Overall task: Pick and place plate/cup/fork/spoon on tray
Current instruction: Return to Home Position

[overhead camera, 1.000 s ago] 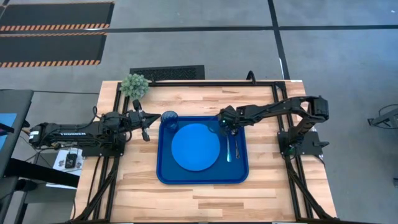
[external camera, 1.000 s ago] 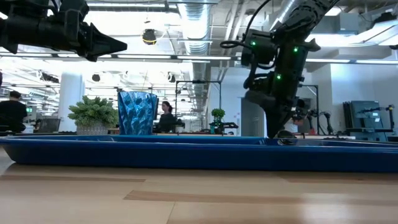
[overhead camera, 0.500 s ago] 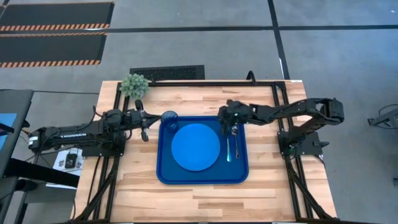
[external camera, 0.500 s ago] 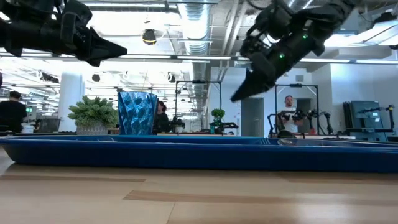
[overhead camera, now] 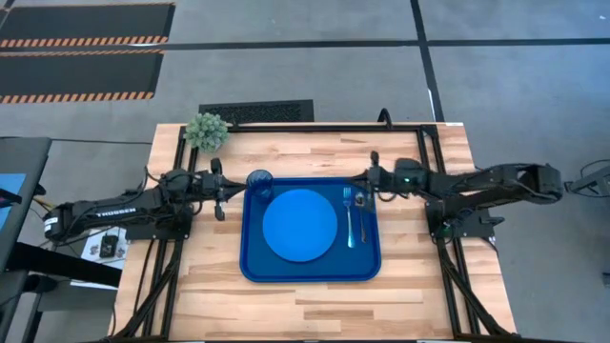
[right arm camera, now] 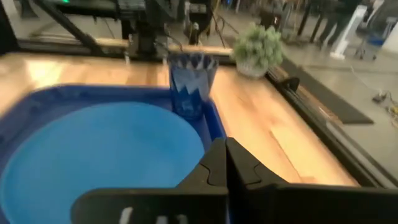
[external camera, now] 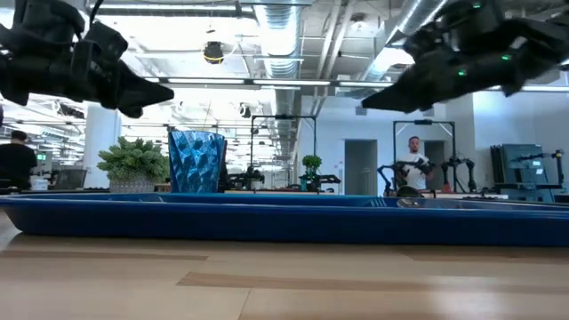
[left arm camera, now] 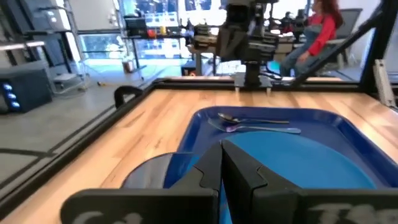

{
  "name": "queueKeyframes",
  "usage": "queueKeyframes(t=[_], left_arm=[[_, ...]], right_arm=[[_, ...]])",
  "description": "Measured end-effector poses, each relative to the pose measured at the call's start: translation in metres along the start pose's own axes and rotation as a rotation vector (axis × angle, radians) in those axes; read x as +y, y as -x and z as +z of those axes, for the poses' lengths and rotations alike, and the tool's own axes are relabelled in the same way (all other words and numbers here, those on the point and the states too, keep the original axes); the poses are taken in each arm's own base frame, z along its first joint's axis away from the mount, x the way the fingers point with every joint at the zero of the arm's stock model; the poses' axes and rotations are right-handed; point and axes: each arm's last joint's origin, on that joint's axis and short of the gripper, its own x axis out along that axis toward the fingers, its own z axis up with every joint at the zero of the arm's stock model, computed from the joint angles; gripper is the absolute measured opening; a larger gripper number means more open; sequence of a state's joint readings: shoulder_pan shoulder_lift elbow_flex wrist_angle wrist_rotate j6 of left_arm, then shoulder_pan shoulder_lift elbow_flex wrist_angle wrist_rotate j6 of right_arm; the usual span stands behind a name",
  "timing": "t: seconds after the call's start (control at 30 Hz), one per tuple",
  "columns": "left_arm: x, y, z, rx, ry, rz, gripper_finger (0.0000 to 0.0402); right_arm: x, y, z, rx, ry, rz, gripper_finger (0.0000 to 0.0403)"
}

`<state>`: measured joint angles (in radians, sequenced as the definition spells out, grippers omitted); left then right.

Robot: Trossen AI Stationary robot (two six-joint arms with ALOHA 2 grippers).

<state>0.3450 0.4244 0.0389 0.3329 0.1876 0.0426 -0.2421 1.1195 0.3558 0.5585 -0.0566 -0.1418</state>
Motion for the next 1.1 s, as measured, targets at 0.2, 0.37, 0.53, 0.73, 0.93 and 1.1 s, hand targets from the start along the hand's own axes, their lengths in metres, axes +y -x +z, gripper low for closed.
queueKeyframes(t=[0.2, 0.37, 0.53, 0.73, 0.93, 1.1], left_arm=[[0.000, 0.004, -0.002, -0.051, 0.011, 0.037, 0.0000], [-0.001, 0.006, 0.000, -0.065, 0.006, 0.028, 0.0000], [-0.002, 0.010, 0.001, -0.082, 0.014, 0.037, 0.0000], [-0.003, 0.017, -0.001, -0.074, 0.033, 0.057, 0.0000], [-0.004, 0.028, -0.001, -0.101, 0.033, 0.083, 0.0000], [-0.004, 0.028, 0.000, -0.122, 0.037, 0.075, 0.0000]], right_arm=[[0.007, 0.035, -0.017, -0.101, -0.002, -0.005, 0.0007], [0.011, 0.062, -0.033, -0.175, -0.009, -0.009, 0.0007], [0.012, 0.083, -0.042, -0.221, -0.015, -0.039, 0.0006], [0.013, 0.103, -0.048, -0.204, -0.028, -0.066, 0.0006], [0.013, 0.113, -0.048, -0.245, -0.016, -0.089, 0.0003], [0.015, 0.113, -0.047, -0.252, -0.018, -0.076, 0.0003]])
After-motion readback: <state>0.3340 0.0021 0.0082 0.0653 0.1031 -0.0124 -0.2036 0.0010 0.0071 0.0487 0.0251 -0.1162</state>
